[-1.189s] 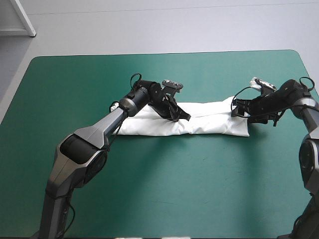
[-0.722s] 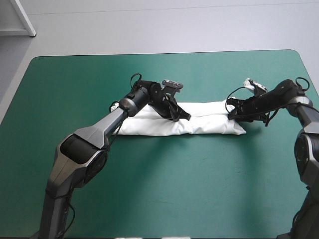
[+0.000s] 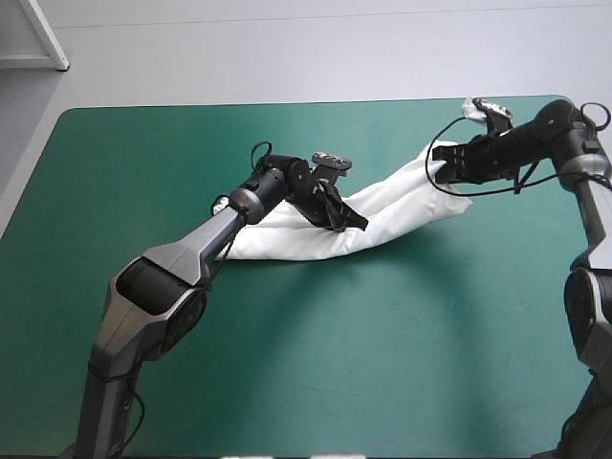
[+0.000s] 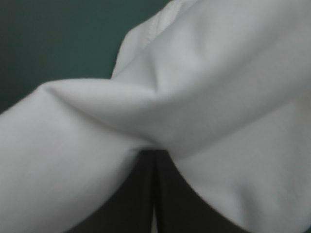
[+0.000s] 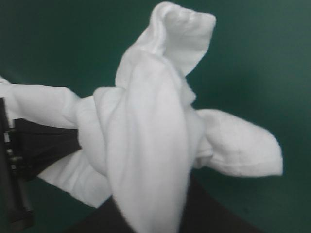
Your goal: Fold the cloth
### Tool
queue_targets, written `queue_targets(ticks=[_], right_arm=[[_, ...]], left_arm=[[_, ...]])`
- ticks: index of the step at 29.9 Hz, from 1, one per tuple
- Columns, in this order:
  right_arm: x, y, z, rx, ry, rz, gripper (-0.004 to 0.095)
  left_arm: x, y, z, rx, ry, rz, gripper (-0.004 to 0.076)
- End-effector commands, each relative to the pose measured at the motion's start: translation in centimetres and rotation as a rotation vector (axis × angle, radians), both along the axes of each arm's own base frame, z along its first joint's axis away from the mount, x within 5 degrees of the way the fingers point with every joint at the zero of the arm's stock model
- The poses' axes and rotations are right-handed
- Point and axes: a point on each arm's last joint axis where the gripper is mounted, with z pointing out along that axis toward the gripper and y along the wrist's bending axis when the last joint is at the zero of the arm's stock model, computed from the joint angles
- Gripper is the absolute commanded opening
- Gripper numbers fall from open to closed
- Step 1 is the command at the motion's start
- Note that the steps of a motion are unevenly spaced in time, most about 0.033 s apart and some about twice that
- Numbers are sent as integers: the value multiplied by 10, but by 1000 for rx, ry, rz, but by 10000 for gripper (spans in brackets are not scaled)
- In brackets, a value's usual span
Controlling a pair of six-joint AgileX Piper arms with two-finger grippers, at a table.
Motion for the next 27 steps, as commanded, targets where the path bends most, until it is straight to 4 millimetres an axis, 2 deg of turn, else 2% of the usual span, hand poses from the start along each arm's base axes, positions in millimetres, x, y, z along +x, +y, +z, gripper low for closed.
queue_targets(ticks=[1,5,11,22,27], right_arm=[[-15,6,71,71,-182,16,-19],[-24,12,98,126,-229,49,-19],[-36,29,120,201,-273,103,-19],[-49,93,118,208,-251,280,-19],[-50,97,117,187,-253,286,-19]], left_arm=[[-2,-1,27,-50,-56,5,-8],[-2,-1,27,-50,-56,5,-8],[-2,-1,27,-51,-57,5,-8],[-3,-1,27,-49,-55,4,-8],[-4,0,26,-41,-40,-1,-8]])
